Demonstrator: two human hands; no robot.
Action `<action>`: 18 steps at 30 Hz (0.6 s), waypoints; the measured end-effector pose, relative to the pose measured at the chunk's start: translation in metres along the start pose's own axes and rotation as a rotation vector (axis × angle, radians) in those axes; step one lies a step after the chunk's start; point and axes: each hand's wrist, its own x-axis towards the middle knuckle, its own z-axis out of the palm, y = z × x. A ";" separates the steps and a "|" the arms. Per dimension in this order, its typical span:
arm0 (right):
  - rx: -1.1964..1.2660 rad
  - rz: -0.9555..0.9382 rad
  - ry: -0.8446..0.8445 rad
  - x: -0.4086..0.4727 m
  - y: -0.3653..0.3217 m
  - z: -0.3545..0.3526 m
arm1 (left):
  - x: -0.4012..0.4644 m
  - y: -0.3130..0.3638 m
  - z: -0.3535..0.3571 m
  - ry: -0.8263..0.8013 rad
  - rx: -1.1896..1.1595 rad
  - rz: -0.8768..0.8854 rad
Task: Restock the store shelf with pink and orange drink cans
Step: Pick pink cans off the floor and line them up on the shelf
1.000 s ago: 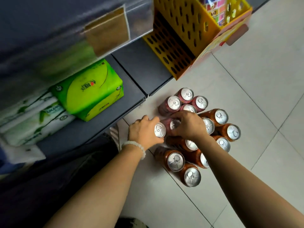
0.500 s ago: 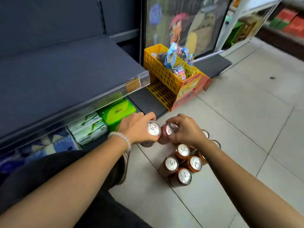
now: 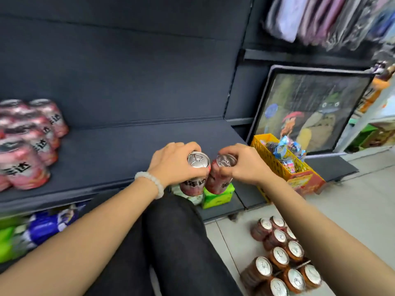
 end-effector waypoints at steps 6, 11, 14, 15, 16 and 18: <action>0.054 -0.129 -0.070 0.052 -0.080 0.017 | -0.011 -0.065 -0.064 0.135 0.005 -0.138; 0.111 -0.191 -0.137 0.103 -0.125 0.042 | -0.003 -0.119 -0.096 0.214 0.110 -0.230; 0.153 -0.218 -0.164 0.136 -0.150 0.059 | 0.009 -0.151 -0.114 0.220 0.102 -0.287; 0.162 -0.224 -0.173 0.148 -0.157 0.065 | 0.014 -0.161 -0.120 0.226 0.108 -0.298; 0.165 -0.231 -0.178 0.160 -0.164 0.072 | 0.021 -0.172 -0.125 0.225 0.113 -0.311; 0.164 -0.244 -0.182 0.183 -0.177 0.086 | 0.033 -0.195 -0.133 0.217 0.114 -0.321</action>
